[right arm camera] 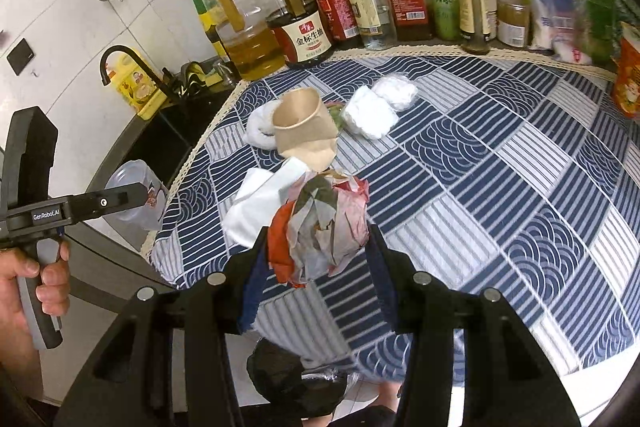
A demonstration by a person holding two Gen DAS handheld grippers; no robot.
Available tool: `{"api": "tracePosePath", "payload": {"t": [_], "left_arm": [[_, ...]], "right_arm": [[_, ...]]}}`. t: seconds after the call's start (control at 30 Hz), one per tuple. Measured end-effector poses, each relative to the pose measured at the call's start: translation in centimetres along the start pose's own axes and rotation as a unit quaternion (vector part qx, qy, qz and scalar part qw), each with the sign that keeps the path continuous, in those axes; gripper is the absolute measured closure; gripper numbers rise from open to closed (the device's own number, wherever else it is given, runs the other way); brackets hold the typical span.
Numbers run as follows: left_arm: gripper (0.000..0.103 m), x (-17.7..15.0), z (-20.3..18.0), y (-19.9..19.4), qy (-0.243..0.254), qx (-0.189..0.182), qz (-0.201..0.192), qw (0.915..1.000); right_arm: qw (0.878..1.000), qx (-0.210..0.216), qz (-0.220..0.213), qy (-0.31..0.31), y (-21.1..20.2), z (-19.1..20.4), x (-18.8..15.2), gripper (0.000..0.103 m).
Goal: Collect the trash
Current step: 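Lift the plastic cup with the left tool while the right tool lifts the wrapper, then lower both items over the black trash bin and open both tools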
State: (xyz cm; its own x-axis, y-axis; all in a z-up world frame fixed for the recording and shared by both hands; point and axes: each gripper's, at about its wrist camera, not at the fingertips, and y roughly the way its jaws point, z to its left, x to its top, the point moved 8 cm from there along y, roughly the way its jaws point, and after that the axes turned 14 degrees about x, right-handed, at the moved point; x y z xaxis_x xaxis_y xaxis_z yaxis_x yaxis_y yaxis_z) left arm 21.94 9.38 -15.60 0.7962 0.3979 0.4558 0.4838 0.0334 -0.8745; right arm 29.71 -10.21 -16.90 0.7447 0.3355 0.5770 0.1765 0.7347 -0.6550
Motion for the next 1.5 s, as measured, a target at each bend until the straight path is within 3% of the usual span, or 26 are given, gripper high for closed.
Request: {"api": "tracePosePath", "payload": {"t": [0.77, 1.07, 1.5], "left_arm": [[0.038, -6.8, -0.2, -5.8, 0.069, -0.055, -0.023, 0.9958], [0.038, -10.0, 0.7, -6.0, 0.082, -0.065, -0.009, 0.9945], [0.038, -13.0, 1.8, -4.8, 0.069, -0.069, 0.020, 0.9950]], "right_arm": [[0.998, -0.032, -0.055, 0.009, -4.5, 8.5, -8.0, 0.055], [0.998, -0.033, -0.059, 0.018, -4.5, 11.1, -11.2, 0.055], [0.998, -0.032, -0.028, 0.035, -2.9, 12.0, -14.9, 0.055]]}}
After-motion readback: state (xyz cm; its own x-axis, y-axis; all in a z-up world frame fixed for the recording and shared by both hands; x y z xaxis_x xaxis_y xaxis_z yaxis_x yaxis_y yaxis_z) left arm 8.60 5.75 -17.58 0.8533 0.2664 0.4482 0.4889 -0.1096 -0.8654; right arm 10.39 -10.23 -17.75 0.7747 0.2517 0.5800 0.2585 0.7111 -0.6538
